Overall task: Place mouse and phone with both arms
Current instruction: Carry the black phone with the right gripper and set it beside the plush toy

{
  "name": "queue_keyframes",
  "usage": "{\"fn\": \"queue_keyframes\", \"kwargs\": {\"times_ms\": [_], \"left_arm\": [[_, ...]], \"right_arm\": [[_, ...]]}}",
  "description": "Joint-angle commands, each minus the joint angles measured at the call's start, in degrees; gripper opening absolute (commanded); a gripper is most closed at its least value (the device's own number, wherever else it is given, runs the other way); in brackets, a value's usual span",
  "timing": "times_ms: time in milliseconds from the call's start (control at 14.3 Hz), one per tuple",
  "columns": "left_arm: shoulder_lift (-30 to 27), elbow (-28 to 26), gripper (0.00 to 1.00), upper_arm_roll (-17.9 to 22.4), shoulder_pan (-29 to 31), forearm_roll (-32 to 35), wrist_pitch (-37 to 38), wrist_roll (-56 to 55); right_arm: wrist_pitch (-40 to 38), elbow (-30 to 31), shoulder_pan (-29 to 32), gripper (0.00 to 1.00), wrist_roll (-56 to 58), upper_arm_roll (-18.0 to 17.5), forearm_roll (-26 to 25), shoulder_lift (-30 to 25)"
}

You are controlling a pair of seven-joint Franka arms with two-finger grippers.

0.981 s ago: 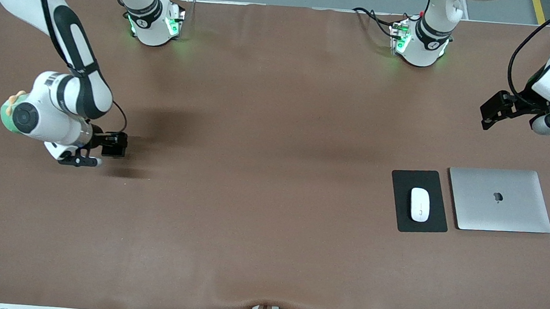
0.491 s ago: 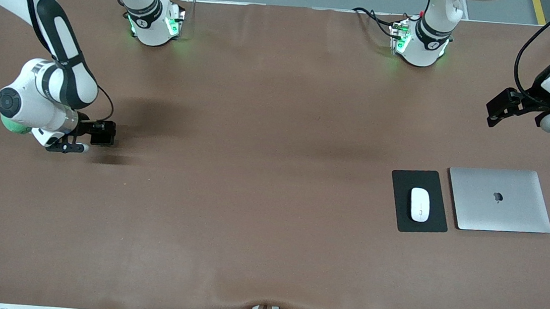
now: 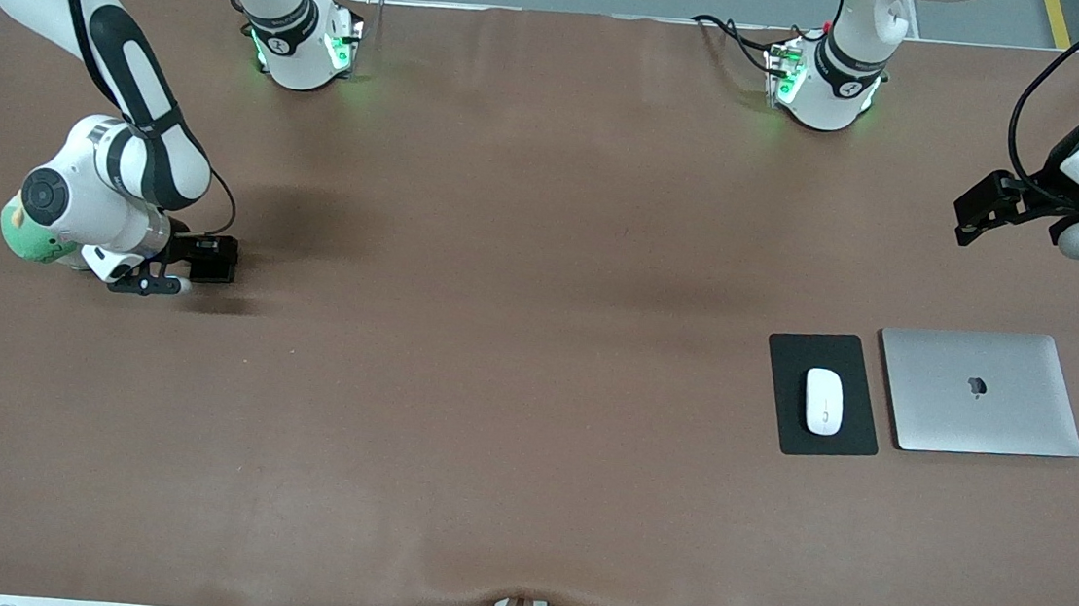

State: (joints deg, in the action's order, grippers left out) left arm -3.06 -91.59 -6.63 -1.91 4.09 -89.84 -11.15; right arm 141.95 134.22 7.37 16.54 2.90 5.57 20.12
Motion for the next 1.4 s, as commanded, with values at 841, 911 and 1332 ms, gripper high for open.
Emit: {"fn": "queue_keyframes", "kwargs": {"times_ms": [841, 911, 1332], "left_arm": [[-0.02, 0.36, 1.0, 0.74, 0.24, -3.03, 3.0, 1.22], [-0.11, 0.36, 1.0, 0.74, 0.24, -3.03, 3.0, 1.13], [-0.19, 0.36, 1.0, 0.74, 0.15, -3.03, 4.22, 1.13]], "right_arm": [[-12.55, -23.46, -0.26, 1.0, 0.34, -0.7, -0.48, 3.34], [-14.49, -26.18, 0.18, 1.0, 0.34, -0.7, -0.56, 3.61], [-36.8, -43.58, 0.8, 1.0, -1.32, -0.62, -0.48, 3.7]]}}
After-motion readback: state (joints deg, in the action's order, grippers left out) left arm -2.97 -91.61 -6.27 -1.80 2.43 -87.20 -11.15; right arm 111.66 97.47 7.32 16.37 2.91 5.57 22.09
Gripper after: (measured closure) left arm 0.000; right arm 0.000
